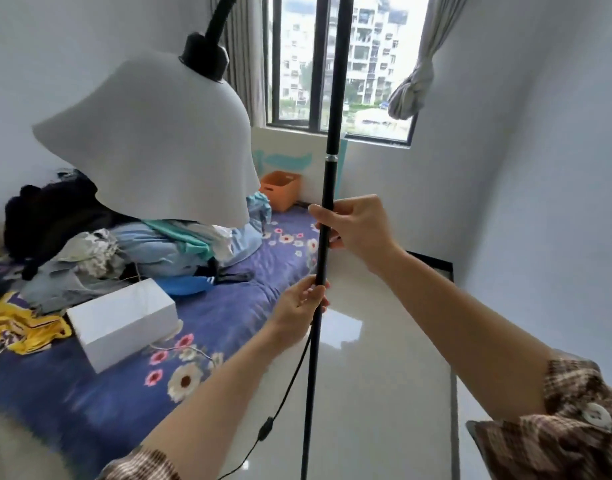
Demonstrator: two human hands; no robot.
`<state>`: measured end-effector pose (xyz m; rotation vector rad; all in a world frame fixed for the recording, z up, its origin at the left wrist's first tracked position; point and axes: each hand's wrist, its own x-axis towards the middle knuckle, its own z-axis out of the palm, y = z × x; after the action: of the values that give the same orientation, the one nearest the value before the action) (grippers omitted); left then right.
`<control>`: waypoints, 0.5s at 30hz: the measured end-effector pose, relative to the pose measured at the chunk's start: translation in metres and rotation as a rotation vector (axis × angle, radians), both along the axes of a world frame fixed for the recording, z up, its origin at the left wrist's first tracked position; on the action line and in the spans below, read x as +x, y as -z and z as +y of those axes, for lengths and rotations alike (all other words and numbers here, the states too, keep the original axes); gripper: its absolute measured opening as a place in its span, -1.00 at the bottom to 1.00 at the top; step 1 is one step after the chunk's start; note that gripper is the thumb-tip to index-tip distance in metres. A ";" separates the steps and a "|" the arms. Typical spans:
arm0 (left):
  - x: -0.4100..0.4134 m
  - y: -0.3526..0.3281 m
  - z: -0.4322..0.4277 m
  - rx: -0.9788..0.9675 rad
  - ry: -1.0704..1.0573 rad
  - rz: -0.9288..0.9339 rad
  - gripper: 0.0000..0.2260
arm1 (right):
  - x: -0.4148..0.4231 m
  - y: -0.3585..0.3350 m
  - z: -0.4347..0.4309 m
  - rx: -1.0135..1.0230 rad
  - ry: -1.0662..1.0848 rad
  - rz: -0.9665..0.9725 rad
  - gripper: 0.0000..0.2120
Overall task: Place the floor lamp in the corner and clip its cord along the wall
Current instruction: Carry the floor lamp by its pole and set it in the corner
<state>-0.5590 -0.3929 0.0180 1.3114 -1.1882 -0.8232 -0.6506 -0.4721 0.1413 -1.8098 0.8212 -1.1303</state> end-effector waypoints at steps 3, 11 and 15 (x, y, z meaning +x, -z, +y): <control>-0.027 -0.005 -0.064 -0.007 0.051 -0.016 -0.85 | -0.032 -0.005 -0.055 -0.041 0.080 0.000 -0.72; -0.065 -0.004 -0.244 -0.044 0.096 -0.128 -0.89 | -0.076 0.000 -0.211 -0.111 0.193 0.012 -0.65; -0.064 -0.001 -0.345 -0.047 0.119 -0.131 -0.90 | -0.075 0.001 -0.303 -0.138 0.242 0.029 -0.67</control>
<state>-0.6233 -0.7379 0.0189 1.2814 -1.3925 -0.7986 -0.7254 -0.7754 0.1399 -1.8800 1.0227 -1.3462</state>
